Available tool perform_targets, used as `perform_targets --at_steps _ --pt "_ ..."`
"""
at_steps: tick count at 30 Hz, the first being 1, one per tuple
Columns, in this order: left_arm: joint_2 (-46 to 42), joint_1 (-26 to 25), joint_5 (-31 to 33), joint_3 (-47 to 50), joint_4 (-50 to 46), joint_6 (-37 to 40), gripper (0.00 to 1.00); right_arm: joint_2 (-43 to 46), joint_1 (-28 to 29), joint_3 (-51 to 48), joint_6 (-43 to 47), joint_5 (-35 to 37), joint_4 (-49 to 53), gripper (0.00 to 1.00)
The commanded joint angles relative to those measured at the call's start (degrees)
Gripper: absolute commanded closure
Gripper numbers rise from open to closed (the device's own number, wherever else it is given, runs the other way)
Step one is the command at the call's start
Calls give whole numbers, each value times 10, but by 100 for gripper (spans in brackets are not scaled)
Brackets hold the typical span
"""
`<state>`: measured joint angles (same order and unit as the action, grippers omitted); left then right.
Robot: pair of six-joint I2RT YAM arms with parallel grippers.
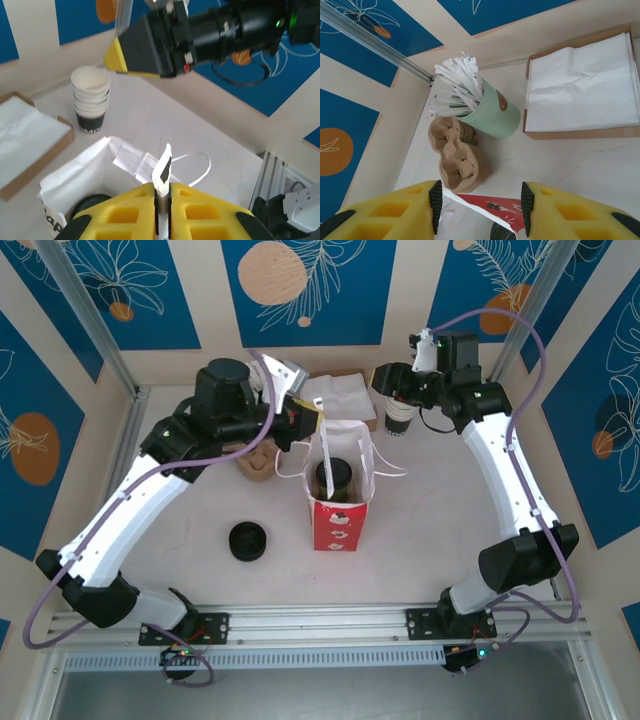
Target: Pack the takeout coffee
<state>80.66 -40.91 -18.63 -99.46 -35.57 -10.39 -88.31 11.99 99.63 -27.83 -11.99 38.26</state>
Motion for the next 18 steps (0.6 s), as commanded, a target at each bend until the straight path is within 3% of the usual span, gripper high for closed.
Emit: perform_targets --at_steps 1,9,12,16,18 --pt "-10 -5 -20 42 16 -13 88 -13 3 9 8 -4 -5 52" --pt "-51 -7 -33 164 44 -46 85 -25 5 13 8 -7 -6 52" --pt "-59 -7 -25 176 31 -41 74 -29 7 13 8 -9 -6 52" --pt "-67 -7 32 162 -1 -44 51 -34 11 14 7 -6 -3 52" --pt "-67 -8 58 157 -8 -56 45 -37 14 15 6 -4 -3 52"
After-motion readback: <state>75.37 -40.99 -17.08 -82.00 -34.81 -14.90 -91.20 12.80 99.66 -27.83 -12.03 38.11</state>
